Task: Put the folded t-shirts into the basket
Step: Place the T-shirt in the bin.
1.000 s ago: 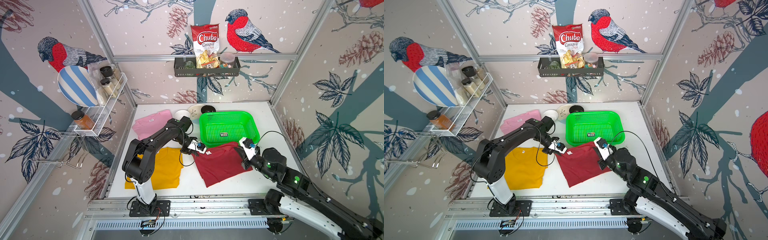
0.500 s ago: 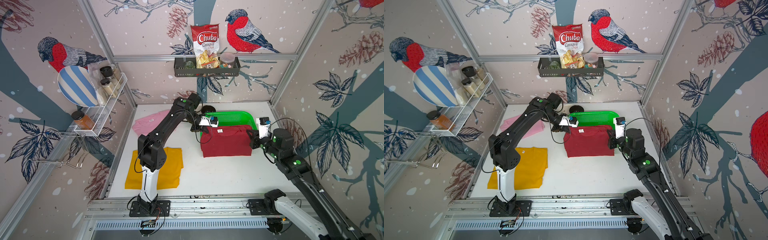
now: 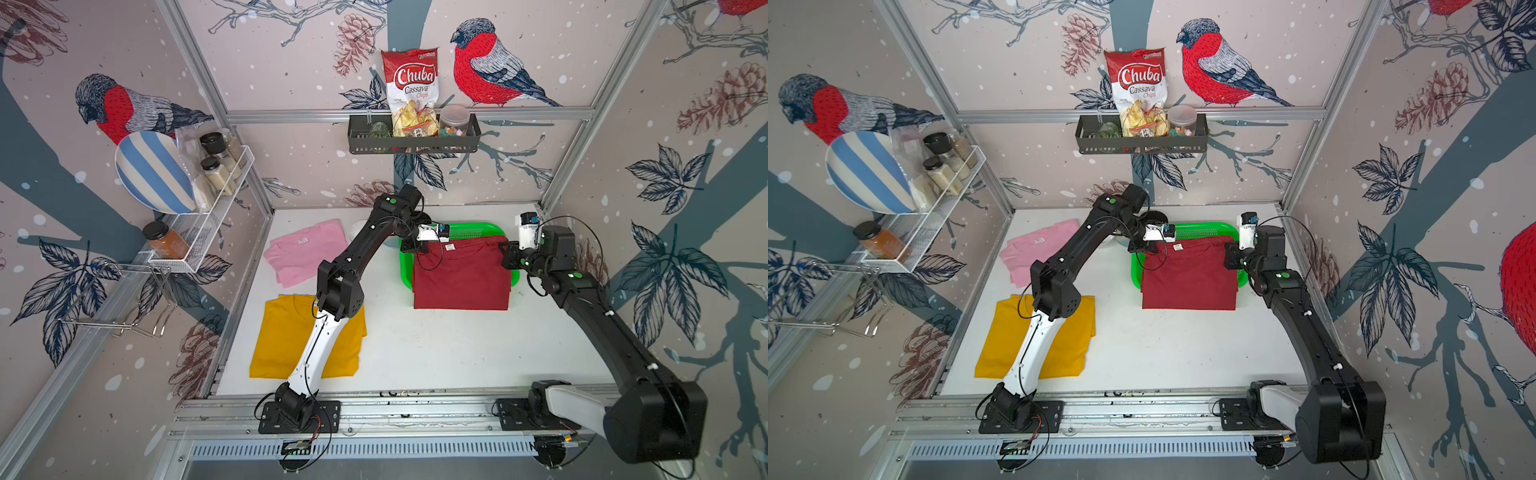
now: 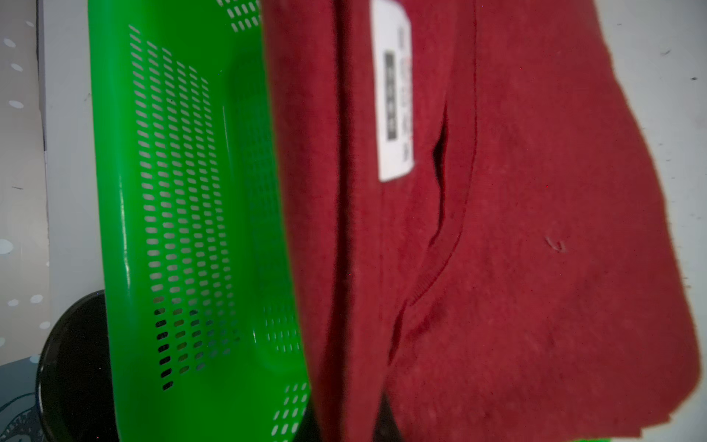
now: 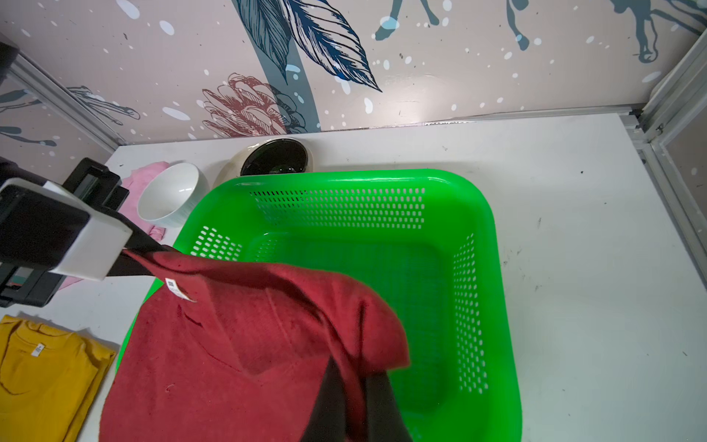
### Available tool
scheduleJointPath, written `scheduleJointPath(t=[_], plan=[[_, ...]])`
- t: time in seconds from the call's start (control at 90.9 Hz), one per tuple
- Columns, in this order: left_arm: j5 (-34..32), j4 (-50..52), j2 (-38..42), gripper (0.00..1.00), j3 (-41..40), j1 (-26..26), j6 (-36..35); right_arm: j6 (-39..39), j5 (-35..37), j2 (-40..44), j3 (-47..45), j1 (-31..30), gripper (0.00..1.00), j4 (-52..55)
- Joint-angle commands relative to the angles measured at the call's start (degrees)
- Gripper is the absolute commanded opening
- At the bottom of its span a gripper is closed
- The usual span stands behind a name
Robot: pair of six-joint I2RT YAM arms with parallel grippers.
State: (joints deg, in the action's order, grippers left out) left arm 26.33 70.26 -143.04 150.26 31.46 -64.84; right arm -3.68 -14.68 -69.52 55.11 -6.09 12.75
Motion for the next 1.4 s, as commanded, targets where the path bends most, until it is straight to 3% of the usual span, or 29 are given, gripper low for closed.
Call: scheduleJointPath(t=[0.0, 0.385, 0.957, 1.265, 1.298, 1.386], plan=[[-3.3, -4.1, -0.7, 0.0, 0.5, -0.2, 1.5, 1.7, 0.4, -4.2, 2.2, 0.6, 0.0, -3.1], [-7.8, -12.0, -3.0, 0.0, -1.1, -0.2, 5.5, 2.4, 1.4, -18.6, 10.9, 0.4, 0.0, -3.9], [-4.7, -12.7, -3.6, 0.0, -4.6, -0.2, 8.7, 3.8, -0.1, -27.1, 12.0, 1.4, 0.0, -5.2], [-8.0, -17.0, -4.0, 0.0, -5.8, -0.3, 11.8, 1.0, -0.1, -32.0, 14.4, 1.5, 0.0, -6.7], [-8.4, -17.8, -4.0, 0.03, -5.8, -0.3, 12.5, 0.3, 0.2, -32.2, 14.6, 1.4, 0.03, -7.2], [-10.4, -20.5, -4.0, 0.2, -5.7, -0.4, 15.1, -1.8, 1.5, -32.7, 15.1, 1.3, 0.25, -7.9]])
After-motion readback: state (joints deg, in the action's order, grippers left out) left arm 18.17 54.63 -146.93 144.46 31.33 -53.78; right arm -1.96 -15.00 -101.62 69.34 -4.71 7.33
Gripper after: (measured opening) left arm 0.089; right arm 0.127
